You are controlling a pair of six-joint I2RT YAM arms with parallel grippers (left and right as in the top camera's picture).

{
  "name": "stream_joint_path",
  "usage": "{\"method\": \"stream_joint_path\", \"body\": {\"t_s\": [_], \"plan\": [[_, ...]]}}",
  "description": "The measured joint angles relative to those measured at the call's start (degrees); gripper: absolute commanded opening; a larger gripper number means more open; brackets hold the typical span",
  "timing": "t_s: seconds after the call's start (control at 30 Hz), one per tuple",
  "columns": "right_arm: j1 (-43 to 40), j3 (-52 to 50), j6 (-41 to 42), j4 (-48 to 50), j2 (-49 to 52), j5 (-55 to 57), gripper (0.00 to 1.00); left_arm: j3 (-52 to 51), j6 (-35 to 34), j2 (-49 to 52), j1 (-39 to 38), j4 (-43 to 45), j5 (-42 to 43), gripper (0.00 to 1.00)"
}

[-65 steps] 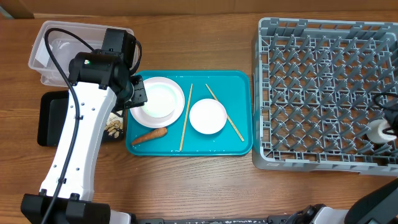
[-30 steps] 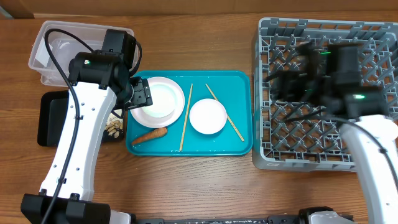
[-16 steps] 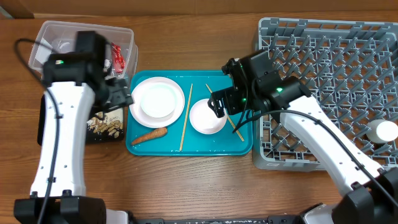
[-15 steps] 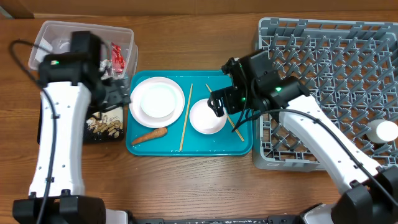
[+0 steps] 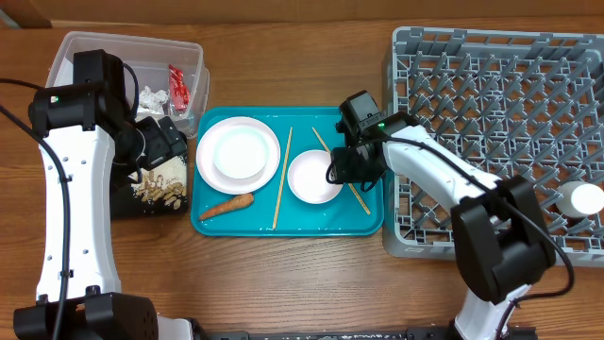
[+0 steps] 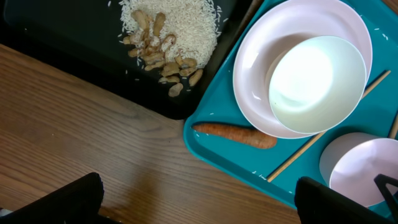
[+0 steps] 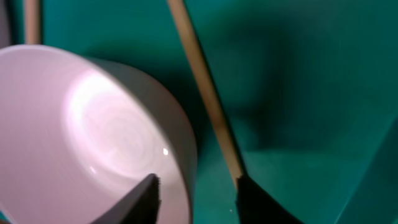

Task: Sort waste into correct bins and load items into the dishwasher
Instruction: 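Move the right gripper to the white bowl on the teal tray, then grasp the white bowl and carry it to the dish rack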

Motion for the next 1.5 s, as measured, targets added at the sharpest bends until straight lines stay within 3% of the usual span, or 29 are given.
{"method": "stream_joint_path", "body": {"t_s": [0.07,0.2,0.5,0.67,0.83,1.07,1.33,1.5], "plan": [[0.0,0.0,0.7,-0.2,0.7,0.0,0.09,0.0,0.0,0.0,0.0,0.0,0.0,1.00],[0.0,0.0,1.6,-0.2,0.7,0.0,0.04,0.0,0.0,0.0,0.0,0.0,0.1,1.00],[-0.7,0.8,2.0,-4.0,-4.8,1.6,0.04,0.0,0.0,0.0,0.0,0.0,0.3,1.00],[-1.9,7.0,2.0,-8.9,-14.5,12.2,0.04,0.0,0.0,0.0,0.0,0.0,0.3,1.00],[-4.3,9.7,2.0,-8.3,-25.6,32.6,0.04,0.0,0.0,0.0,0.0,0.0,0.3,1.00],[-15.6,10.0,0.5,-0.7,-29.3,58.1,0.04,0.0,0.0,0.0,0.0,0.8,0.2,1.00],[-33.7,10.0,-1.8,13.7,-23.8,68.1,0.04,0.0,0.0,0.0,0.0,1.1,0.3,1.00],[-40.1,10.0,-4.3,24.1,-16.9,75.7,0.04,0.0,0.0,0.0,0.0,1.1,0.3,1.00]]}}
